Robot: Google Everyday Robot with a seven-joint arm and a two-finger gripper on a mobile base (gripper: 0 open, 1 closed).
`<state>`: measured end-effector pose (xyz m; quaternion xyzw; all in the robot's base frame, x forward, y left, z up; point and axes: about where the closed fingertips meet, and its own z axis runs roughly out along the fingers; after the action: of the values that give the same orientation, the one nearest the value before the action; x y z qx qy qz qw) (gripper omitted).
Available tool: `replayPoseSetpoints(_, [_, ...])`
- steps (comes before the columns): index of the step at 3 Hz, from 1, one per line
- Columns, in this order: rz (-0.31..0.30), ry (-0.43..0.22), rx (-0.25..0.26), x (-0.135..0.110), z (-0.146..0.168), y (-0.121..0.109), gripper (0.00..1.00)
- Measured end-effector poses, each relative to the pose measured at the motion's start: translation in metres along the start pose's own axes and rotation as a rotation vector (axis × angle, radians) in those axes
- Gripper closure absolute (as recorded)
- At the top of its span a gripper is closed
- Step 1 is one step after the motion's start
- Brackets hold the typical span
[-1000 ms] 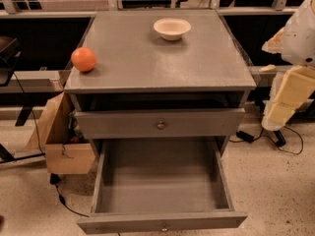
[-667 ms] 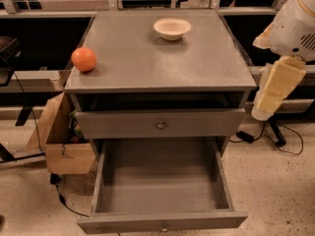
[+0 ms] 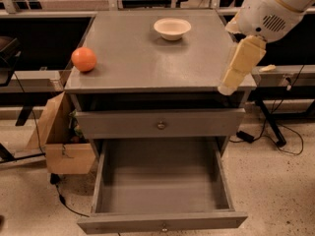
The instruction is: Place orange into middle drawer
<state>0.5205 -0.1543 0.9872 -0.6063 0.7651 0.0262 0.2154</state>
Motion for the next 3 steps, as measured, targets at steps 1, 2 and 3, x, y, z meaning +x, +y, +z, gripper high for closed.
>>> replayPoseSetpoints(1, [0.008, -0.123, 0.018, -0.039, 0.002, -0.018, 0.0])
replayPoseSetpoints(2, [0.005, -0.232, 0.038, -0.09, 0.01, -0.028, 0.0])
replayPoseSetpoints(3, [0.014, -0.331, 0.014, -0.141, 0.031, -0.032, 0.0])
